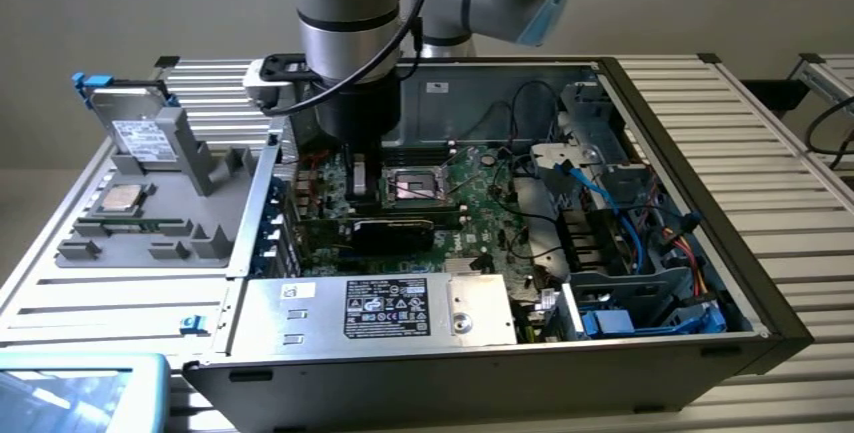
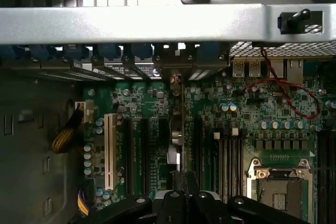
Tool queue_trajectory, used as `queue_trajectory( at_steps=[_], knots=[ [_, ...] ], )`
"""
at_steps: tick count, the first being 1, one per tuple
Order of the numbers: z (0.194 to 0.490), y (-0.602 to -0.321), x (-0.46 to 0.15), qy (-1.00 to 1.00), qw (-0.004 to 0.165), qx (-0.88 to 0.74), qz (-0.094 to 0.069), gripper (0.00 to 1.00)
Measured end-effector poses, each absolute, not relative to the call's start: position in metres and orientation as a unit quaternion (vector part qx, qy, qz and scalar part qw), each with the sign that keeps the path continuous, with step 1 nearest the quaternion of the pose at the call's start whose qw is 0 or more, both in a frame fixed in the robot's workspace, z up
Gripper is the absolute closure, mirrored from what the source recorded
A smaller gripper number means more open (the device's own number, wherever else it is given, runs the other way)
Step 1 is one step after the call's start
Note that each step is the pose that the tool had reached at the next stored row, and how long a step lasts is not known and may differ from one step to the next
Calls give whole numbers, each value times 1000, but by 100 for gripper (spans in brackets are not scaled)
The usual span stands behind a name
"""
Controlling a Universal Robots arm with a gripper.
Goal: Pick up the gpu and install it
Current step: 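Press down on the gpu until it lock into place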
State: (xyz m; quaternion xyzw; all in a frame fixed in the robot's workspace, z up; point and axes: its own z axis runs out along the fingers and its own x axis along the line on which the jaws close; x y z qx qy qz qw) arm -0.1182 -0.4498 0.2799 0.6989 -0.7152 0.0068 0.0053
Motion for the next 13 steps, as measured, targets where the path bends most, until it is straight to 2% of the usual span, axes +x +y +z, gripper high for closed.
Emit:
queue_trajectory(
  at_steps=[13],
  knots=[
    [265, -451, -106, -715, 11, 699, 0, 88]
  ],
)
